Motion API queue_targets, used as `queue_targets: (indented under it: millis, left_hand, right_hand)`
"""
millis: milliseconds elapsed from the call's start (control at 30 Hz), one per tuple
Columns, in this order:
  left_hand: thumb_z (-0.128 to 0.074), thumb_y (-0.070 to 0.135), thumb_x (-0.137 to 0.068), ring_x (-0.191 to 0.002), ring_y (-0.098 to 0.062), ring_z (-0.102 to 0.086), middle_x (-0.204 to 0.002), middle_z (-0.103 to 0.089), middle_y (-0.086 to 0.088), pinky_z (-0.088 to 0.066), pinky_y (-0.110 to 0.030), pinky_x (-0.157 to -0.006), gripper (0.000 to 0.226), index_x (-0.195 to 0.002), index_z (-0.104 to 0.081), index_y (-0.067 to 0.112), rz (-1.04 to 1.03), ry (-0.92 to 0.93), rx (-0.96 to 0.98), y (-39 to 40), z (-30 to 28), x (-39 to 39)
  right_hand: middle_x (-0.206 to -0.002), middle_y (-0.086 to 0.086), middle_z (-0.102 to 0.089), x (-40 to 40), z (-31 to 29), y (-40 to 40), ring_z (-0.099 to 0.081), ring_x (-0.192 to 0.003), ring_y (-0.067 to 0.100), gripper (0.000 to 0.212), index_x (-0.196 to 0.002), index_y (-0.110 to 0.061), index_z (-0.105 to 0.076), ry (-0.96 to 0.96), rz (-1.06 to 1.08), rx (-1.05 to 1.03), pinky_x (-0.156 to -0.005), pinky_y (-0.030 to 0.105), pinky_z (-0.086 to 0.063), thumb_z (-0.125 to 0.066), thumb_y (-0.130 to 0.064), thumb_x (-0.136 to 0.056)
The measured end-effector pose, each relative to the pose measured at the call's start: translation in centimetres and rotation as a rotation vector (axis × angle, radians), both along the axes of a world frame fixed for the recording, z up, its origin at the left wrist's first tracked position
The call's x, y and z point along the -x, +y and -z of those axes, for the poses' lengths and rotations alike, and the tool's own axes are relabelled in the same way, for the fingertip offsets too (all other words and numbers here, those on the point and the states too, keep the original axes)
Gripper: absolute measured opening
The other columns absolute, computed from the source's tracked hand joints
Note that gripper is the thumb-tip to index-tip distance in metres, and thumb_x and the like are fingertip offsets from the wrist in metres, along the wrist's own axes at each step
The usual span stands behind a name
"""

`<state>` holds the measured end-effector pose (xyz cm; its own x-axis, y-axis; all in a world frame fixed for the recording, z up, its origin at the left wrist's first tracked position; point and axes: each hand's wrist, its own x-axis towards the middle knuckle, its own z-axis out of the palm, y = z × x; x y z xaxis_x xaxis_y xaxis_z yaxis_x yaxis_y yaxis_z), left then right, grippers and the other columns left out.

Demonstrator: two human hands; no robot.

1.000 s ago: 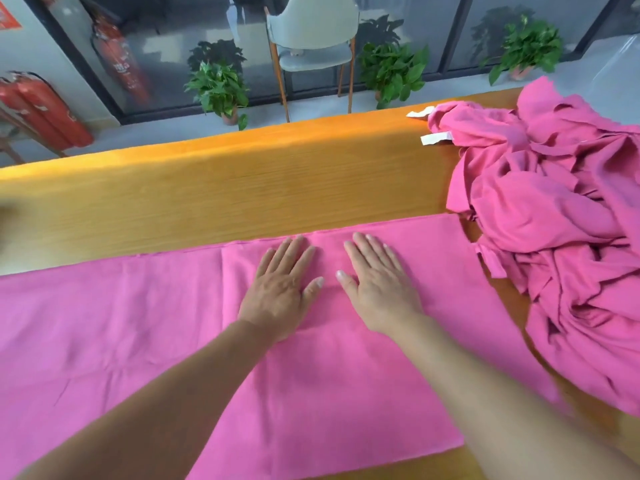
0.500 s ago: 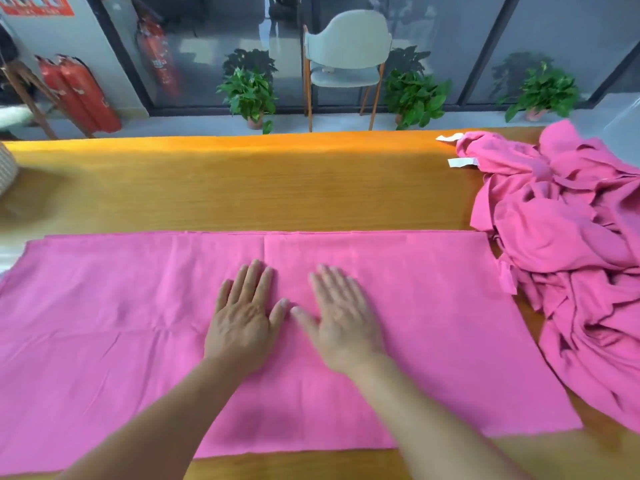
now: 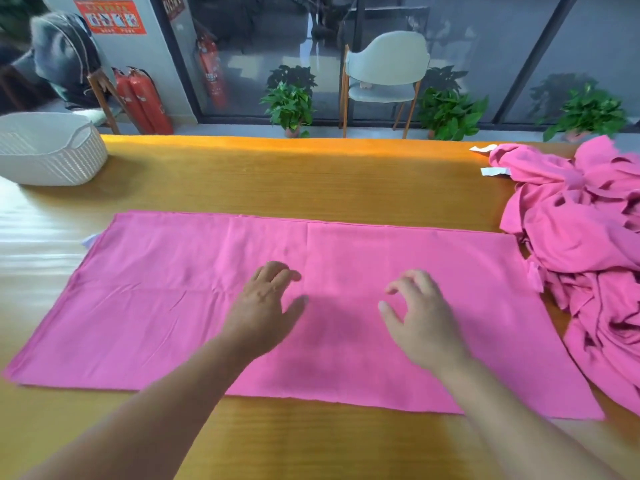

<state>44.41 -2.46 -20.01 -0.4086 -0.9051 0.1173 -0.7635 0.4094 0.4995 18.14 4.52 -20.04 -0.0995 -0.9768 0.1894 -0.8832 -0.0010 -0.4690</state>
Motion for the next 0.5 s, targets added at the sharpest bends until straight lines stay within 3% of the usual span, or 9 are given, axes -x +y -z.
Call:
queue_targets:
  millis: [67,133,233,367,433,500]
  left_hand:
    - [-0.061,0.04,-0.086,-0.088,-0.003,-0.054,-0.1,-0.057,0.013,-0.044,-0.025,-0.078,0.021,-0.098,-0.067,0.024,0.094,-0.051,-0.047,2.4,-0.9,-2.7]
    - [-0.055,0.045,-0.077,-0.074,0.001,-0.054,-0.086,-0.057,0.016,-0.046,-0.025,-0.069,0.022,-0.081,-0.067,0.026,0.14,-0.103,-0.218,4.3,-1.5,-4.6]
    - [-0.054,0.056,-0.067,-0.08,-0.002,-0.056,-0.091,-0.057,0.015,-0.048,-0.024,-0.076,0.039,-0.087,-0.068,0.027,0.212,-0.182,-0.347,6.2,-1.9,-5.9]
    - [-0.06,0.053,-0.075,-0.098,-0.004,-0.048,-0.106,-0.05,0.016,-0.045,-0.024,-0.086,0.039,-0.108,-0.062,0.032,0.339,-0.301,-0.257,7.4,-1.4,-6.2]
    - [-0.053,0.038,-0.083,-0.094,-0.009,-0.051,-0.102,-0.052,0.013,-0.047,-0.029,-0.084,0.024,-0.104,-0.062,0.03,0.353,-0.304,-0.172,7.4,-1.2,-6.3]
    - [-0.043,0.033,-0.085,-0.086,-0.014,-0.058,-0.093,-0.059,0.01,-0.051,-0.034,-0.075,0.025,-0.095,-0.064,0.026,0.317,-0.27,-0.108,6.7,-1.2,-6.7]
  right_hand:
    - [-0.1,-0.013,-0.046,-4.4,-1.2,2.9,-0.048,-0.093,0.004,0.018,-0.09,-0.026,-0.06,-0.072,-0.267,-0.139,-0.083,0.021,-0.041,-0.06,-0.042,-0.082]
    - [-0.098,-0.016,-0.042,-6.8,-1.6,4.6,-0.043,-0.088,0.001,0.02,-0.088,-0.03,-0.055,-0.034,-0.442,-0.311,-0.078,0.02,-0.037,-0.058,-0.048,-0.08]
    - [-0.096,-0.012,-0.043,-8.1,-1.4,5.4,-0.044,-0.088,0.01,0.02,-0.083,-0.03,-0.048,0.151,-0.555,-0.341,-0.077,0.022,-0.035,-0.056,-0.045,-0.074]
    - [-0.07,-0.01,-0.049,-8.5,-1.2,5.0,-0.052,-0.062,0.011,0.014,-0.061,-0.027,-0.051,0.322,-0.572,-0.227,-0.055,0.023,-0.047,-0.045,-0.037,-0.069]
    - [-0.069,-0.01,-0.05,-8.6,-1.5,4.4,-0.054,-0.062,0.014,0.018,-0.062,-0.026,-0.049,0.274,-0.524,-0.27,-0.056,0.027,-0.045,-0.041,-0.036,-0.074]
    - [-0.076,-0.011,-0.052,-8.2,-2.3,3.1,-0.052,-0.072,0.014,0.017,-0.073,-0.028,-0.051,0.157,-0.437,-0.347,-0.066,0.029,-0.04,-0.041,-0.035,-0.084]
